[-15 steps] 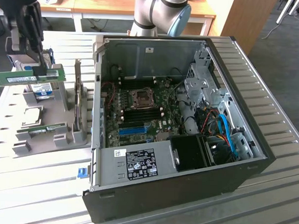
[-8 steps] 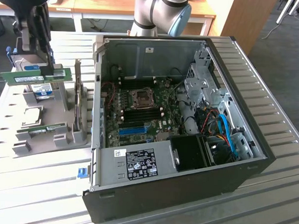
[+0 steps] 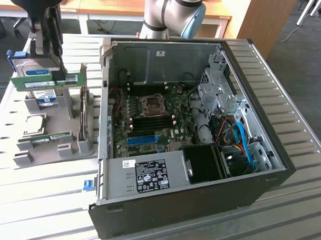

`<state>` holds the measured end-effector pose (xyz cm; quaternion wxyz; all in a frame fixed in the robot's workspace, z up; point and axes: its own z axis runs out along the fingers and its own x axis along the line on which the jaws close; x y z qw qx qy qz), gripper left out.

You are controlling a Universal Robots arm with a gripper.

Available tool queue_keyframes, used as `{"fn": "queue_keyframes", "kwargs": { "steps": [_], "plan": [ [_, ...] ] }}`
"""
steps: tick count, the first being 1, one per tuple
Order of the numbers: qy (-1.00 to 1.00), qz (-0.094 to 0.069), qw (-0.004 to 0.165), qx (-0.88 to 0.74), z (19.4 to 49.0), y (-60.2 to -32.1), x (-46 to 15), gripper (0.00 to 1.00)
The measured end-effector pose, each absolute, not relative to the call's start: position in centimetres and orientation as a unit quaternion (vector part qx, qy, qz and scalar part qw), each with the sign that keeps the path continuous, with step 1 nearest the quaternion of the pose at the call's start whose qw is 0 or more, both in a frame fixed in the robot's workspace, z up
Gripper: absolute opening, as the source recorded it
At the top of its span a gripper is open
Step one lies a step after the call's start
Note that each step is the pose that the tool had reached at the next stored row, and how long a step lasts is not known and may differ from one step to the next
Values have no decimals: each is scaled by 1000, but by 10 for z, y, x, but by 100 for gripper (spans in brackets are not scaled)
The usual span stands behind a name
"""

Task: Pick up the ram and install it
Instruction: 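Pick up the ram and move it above insertion slot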

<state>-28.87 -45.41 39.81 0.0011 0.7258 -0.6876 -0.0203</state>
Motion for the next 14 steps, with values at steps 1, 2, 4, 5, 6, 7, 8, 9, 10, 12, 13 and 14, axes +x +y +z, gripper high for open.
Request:
{"fn": "queue_keyframes", "kwargs": {
  "steps": [1, 2, 4, 5, 6, 7, 8, 9, 10, 12, 13, 14],
  "plan": [
    [-688, -20, 1, 726, 398, -454, -287, 12],
    [-688, -20, 1, 726, 398, -454, -286, 12],
    [-688, -20, 1, 726, 398, -454, -282, 12],
    [-688, -20, 1, 726, 398, -454, -281, 12],
    [-688, -20, 1, 726, 398, -454, -279, 12],
    [-688, -20, 1, 726, 398, -454, -277, 12],
    [-688, -20, 1, 726, 398, -454, -275, 12],
    [-688, -20, 1, 726, 398, -454, -273, 12],
    [-688, -20, 1, 726, 398, -454, -271, 12],
    [-688, -20, 1, 726, 398, -454, -267, 12],
    [-688, -20, 1, 726, 398, -454, -266, 12],
    [-688, -20, 1, 726, 398, -454, -264, 12]
  ]
}}
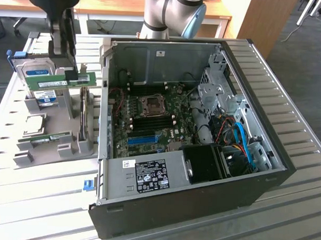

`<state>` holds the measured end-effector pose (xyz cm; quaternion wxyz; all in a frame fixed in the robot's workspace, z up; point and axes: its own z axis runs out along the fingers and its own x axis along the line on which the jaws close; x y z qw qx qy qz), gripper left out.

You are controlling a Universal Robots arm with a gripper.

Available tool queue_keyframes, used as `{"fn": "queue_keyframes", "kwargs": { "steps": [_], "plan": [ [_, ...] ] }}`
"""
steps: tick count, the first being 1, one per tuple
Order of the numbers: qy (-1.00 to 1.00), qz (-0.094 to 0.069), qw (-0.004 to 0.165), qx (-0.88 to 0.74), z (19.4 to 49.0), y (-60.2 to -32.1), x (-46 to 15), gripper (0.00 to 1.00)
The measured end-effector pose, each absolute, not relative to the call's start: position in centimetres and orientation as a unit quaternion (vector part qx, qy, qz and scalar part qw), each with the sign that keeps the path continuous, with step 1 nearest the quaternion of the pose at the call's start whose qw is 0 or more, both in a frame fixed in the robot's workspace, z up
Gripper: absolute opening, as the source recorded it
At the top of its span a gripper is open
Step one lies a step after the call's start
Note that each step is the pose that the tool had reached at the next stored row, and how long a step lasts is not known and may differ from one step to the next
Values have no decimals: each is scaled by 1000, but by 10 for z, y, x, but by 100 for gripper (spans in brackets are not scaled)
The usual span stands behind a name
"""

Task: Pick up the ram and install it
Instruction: 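Pick up the ram and move it above insertion slot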

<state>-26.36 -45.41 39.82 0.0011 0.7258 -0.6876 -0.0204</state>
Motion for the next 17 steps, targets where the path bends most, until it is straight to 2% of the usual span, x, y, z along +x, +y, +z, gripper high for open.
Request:
{"fn": "queue_keyframes", "kwargs": {
  "steps": [17],
  "plan": [
    [-688, -20, 1, 726, 398, -454, -229, 12]
  ]
}}
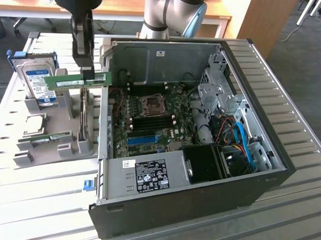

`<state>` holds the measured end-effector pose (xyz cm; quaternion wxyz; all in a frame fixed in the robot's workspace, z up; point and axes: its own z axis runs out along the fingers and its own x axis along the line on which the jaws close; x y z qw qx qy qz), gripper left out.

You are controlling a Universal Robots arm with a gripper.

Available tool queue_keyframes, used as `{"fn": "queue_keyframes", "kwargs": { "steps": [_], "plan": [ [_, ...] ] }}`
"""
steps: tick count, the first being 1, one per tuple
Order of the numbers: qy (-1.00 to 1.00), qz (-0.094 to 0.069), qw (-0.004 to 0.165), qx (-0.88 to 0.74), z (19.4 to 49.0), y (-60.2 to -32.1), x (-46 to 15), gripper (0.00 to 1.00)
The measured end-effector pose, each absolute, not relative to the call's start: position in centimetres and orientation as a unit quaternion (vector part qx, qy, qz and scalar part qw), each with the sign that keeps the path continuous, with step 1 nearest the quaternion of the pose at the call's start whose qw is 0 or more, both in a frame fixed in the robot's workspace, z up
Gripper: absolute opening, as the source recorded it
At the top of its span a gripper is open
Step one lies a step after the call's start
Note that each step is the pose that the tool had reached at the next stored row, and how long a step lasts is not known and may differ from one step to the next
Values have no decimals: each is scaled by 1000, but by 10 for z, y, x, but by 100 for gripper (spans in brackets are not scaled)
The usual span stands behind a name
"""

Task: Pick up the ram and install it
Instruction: 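Pick up the ram and move it above insertion slot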

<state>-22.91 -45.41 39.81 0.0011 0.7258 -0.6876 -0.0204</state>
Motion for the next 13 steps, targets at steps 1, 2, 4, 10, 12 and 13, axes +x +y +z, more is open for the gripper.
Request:
{"fn": "queue_keyframes", "kwargs": {
  "steps": [1, 2, 4, 10, 12, 13],
  "plan": [
    [-688, -20, 1, 726, 398, -454, -227, 12],
    [-688, -20, 1, 726, 398, -454, -224, 12],
    [-688, -20, 1, 726, 398, -454, -219, 12],
    [-688, -20, 1, 726, 398, -454, -203, 12],
    [-688, -20, 1, 726, 398, -454, -198, 12],
    [-688, -20, 1, 726, 398, -454, -195, 12]
  ]
}}
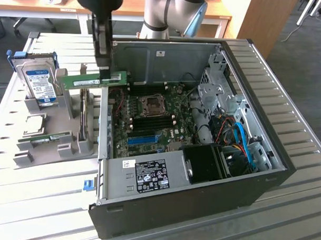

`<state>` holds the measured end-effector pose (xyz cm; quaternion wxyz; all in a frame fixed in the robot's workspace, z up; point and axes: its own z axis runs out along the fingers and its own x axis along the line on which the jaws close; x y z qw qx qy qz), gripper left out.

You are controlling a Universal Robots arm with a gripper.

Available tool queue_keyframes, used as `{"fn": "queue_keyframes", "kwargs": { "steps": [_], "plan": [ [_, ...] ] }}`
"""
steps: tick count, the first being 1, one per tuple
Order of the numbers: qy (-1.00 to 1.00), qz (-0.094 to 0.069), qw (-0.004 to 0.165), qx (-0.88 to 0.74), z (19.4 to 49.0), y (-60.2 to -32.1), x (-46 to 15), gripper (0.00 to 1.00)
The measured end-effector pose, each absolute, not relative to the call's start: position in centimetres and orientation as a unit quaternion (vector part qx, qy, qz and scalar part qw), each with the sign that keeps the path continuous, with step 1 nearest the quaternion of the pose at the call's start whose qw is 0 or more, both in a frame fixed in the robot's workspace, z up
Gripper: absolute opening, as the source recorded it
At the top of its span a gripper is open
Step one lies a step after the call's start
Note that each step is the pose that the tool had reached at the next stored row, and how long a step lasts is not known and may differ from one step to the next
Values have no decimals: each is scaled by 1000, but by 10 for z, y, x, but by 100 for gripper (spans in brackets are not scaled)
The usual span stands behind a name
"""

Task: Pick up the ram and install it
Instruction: 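Pick up the ram and move it above insertion slot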

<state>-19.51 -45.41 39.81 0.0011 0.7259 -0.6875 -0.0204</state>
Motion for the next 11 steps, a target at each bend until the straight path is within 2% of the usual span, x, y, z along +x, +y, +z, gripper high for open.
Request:
{"fn": "queue_keyframes", "kwargs": {
  "steps": [11],
  "plan": [
    [-688, -20, 1, 726, 398, -454, -166, 12]
  ]
}}
